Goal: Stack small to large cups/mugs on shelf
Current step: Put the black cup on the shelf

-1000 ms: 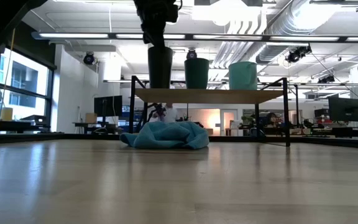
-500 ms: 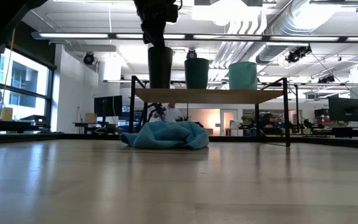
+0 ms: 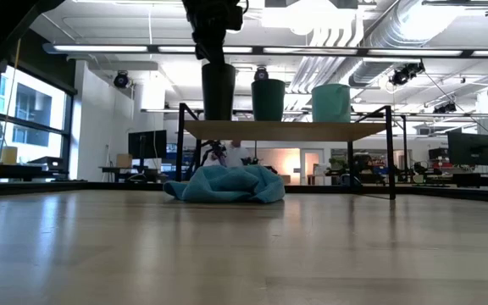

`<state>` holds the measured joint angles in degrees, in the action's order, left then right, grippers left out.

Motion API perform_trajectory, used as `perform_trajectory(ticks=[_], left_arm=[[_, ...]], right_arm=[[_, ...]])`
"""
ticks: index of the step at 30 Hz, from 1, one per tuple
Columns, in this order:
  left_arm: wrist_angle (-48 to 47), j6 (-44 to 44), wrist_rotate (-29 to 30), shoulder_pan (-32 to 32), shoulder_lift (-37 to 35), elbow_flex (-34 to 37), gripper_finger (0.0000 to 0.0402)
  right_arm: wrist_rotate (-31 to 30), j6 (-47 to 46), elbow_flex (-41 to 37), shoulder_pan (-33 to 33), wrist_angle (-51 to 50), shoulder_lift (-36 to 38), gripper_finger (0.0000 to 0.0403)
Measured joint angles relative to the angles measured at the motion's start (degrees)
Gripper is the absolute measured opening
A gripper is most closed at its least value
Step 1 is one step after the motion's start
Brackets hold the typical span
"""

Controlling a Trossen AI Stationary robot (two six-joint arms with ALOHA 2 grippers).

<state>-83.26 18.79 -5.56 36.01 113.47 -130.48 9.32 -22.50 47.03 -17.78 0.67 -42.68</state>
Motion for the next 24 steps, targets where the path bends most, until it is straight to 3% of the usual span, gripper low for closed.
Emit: perform_trajectory(ticks=[6, 17, 24], left_arm=[[0.0, 0.0, 0.0, 0.0, 0.0, 0.0, 0.0025], [0.1, 0.2, 1.2, 0.0, 0.0, 0.0, 0.0121], [0.2, 0.2, 1.8, 0.0, 0.0, 0.0, 0.0135]], right_arm=[[0.0, 0.0, 0.0, 0.0, 0.0, 0.0, 0.0112], [0.0, 0.0, 0.0, 0.0, 0.0, 0.0, 0.0112], [0.0, 0.0, 0.0, 0.0, 0.0, 0.0, 0.0112]])
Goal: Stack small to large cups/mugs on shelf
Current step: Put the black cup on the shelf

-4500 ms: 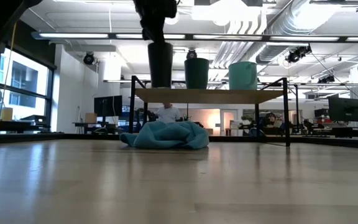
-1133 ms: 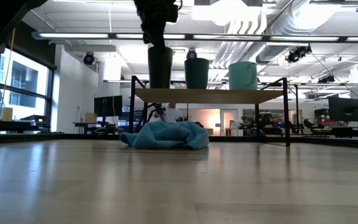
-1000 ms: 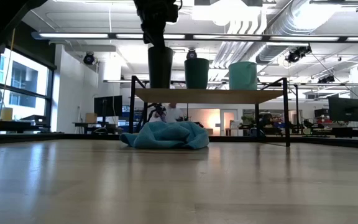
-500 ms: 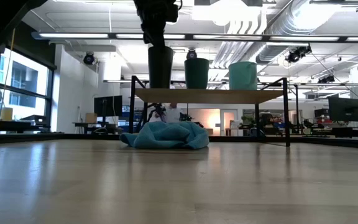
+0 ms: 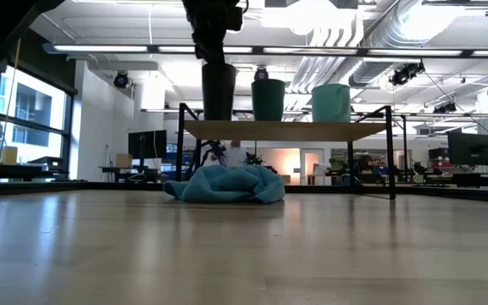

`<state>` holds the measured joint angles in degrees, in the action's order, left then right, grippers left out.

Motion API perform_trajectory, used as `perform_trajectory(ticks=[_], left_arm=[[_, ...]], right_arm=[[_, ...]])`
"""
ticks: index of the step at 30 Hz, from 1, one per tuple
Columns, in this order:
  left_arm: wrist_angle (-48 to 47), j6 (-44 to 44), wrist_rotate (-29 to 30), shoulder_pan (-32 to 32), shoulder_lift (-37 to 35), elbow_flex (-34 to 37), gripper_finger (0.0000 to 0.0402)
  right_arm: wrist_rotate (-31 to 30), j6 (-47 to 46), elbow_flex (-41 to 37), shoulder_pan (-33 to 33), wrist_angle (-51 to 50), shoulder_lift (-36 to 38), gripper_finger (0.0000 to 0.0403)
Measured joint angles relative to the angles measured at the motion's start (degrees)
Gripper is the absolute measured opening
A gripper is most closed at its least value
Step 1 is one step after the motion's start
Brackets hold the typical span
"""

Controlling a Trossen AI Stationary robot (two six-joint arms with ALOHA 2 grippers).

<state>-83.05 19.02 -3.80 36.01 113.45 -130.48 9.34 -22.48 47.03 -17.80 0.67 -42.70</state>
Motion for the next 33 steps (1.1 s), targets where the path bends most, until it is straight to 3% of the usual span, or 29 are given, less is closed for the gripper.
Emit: perform_trajectory(ticks=[12, 33], left_arm=[[0.6, 0.2, 1.9, 0.0, 0.0, 0.0, 0.0134], [0.5, 0.0, -0.1, 0.0, 0.0, 0.0, 0.0136]], right_arm=[[0.0, 0.0, 0.0, 0.0, 0.0, 0.0, 0.0112], [0.0, 0.0, 0.0, 0.0, 0.0, 0.0, 0.0112]])
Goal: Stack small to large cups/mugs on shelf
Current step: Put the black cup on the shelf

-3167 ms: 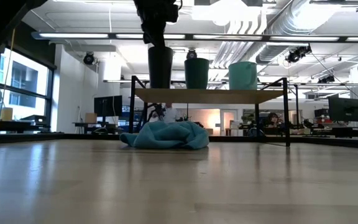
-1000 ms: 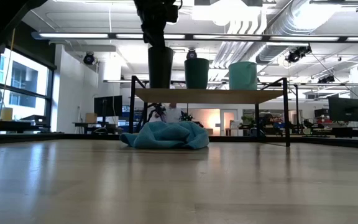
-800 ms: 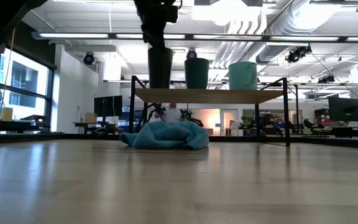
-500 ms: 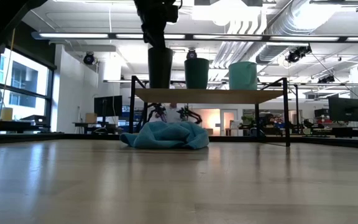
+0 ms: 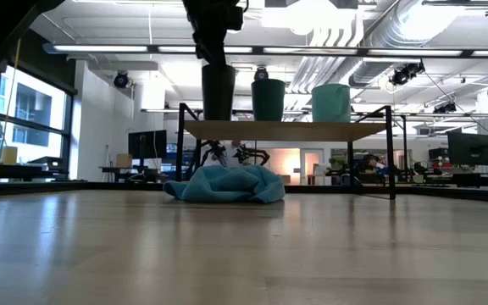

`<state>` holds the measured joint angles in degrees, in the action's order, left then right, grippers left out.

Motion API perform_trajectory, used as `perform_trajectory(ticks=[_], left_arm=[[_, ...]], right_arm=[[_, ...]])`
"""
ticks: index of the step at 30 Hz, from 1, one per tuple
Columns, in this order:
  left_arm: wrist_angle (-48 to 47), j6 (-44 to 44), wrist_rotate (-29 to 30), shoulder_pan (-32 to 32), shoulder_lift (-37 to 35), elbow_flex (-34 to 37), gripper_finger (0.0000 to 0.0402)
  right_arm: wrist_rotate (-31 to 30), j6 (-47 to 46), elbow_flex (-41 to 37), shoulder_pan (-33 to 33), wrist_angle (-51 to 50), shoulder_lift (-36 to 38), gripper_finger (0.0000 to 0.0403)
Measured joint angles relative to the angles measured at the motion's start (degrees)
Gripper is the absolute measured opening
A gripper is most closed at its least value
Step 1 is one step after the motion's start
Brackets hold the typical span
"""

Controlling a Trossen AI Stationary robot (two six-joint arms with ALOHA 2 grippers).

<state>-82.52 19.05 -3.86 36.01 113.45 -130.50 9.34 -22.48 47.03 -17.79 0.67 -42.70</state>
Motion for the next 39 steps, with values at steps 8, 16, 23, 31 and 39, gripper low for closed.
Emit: perform_trajectory(ticks=[8, 16, 23, 31, 39], left_arm=[[-0.1, 0.1, 0.5, 0.0, 0.0, 0.0, 0.0136], [-0.3, 0.1, 0.8, 0.0, 0.0, 0.0, 0.0136], [-0.4, 0.1, 1.5, 0.0, 0.0, 0.0, 0.0136], [-0.5, 0.2, 2.1, 0.0, -0.8, -0.1, 0.0136], [-0.7, 0.2, 2.1, 0.0, -1.2, -4.6, 0.0136]], right_arm=[[0.0, 0.0, 0.0, 0.0, 0.0, 0.0, 0.0112], [0.0, 0.0, 0.0, 0.0, 0.0, 0.0, 0.0112], [0.0, 0.0, 0.0, 0.0, 0.0, 0.0, 0.0112], [0.0, 0.0, 0.0, 0.0, 0.0, 0.0, 0.0112], [0.0, 0.3, 0.0, 0.0, 0.0, 0.0, 0.0112]])
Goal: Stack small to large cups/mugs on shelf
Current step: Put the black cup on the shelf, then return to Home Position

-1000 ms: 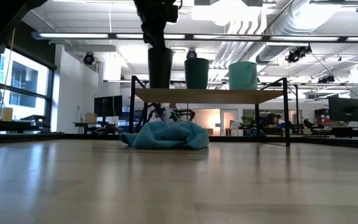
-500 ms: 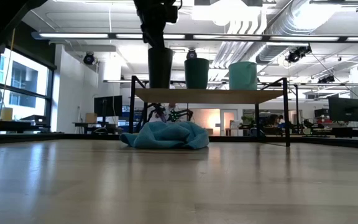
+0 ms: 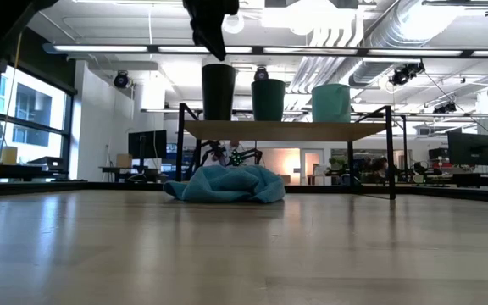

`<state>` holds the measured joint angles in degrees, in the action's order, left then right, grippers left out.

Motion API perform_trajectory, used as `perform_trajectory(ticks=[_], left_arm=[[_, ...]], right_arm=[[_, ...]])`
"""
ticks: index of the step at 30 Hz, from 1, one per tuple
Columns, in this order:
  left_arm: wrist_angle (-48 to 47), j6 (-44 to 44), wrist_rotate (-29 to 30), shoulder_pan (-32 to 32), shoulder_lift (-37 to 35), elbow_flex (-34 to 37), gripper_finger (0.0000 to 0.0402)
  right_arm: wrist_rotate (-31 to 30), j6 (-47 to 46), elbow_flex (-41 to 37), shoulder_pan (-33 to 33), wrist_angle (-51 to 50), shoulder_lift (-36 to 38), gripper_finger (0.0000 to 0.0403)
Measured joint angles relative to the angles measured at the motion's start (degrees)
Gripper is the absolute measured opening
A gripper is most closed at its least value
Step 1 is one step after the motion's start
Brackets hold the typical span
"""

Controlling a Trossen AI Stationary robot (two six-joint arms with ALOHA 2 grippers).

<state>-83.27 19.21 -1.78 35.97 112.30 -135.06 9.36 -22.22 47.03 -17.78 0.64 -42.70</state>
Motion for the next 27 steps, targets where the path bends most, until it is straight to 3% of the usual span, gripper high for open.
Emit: perform_trajectory(ticks=[13, 27], left_arm=[[-1.0, -0.2, -0.3, -0.1, -0.6, 0.0, 0.0136], [-0.5, -1.6, -6.1, -0.5, -3.8, 0.1, 0.0136]], right_arm=[[0.0, 0.2, 0.0, 0.0, 0.0, 0.0, 0.0112], [-0.1, 0.2, 0.0, 0.0, -1.5, 0.0, 0.0112]])
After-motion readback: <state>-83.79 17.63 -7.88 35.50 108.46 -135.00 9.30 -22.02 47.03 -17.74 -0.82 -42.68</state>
